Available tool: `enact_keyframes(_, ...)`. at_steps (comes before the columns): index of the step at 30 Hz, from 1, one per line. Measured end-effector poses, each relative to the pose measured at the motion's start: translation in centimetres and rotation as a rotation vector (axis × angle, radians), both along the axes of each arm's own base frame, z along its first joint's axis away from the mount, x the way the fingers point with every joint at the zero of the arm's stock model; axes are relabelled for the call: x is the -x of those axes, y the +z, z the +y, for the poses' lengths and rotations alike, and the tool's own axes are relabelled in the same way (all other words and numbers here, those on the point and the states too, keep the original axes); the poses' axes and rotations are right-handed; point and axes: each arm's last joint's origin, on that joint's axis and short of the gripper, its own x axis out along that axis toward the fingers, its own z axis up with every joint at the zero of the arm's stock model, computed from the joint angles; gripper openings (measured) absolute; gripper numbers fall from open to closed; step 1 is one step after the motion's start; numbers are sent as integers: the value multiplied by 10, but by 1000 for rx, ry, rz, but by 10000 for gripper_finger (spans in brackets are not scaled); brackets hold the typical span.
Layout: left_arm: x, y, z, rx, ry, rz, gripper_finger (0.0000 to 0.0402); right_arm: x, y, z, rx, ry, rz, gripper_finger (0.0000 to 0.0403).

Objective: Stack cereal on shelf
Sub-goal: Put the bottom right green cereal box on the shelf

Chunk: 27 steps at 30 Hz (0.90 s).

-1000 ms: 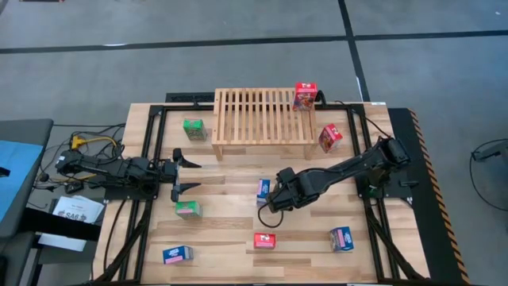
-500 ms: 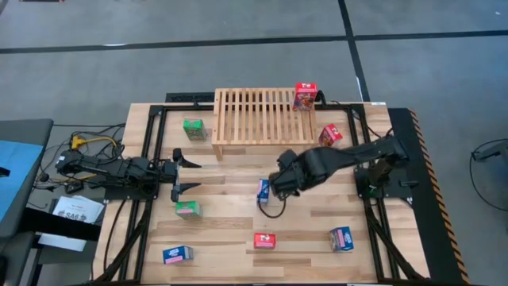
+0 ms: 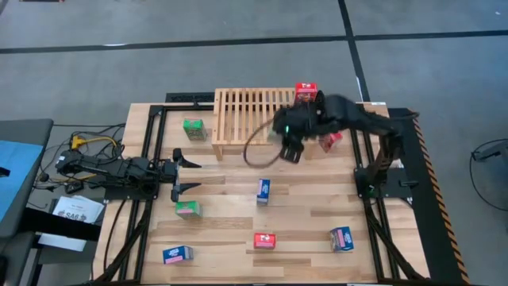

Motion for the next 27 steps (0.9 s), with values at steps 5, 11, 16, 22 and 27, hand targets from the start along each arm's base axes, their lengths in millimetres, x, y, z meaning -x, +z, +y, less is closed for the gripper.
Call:
enact_keyframes(5, 0, 0, 0, 0, 0, 0, 298, 2, 9, -41, 120, 140, 22, 187)
enact_keyframes(11, 0, 0, 0, 0, 0, 1, 298, 5, 13, -88, 179, 251, -9, 187)
enact_keyframes(16, 0, 0, 0, 0, 0, 0, 298, 12, 13, -122, 207, 268, -34, 187)
enact_keyframes(22, 0, 0, 0, 0, 0, 0, 298, 9, 6, -144, 190, 295, -44, 188)
enact_keyframes(27, 0, 0, 0, 0, 0, 0, 298, -2, -10, -153, 174, 339, 11, 188)
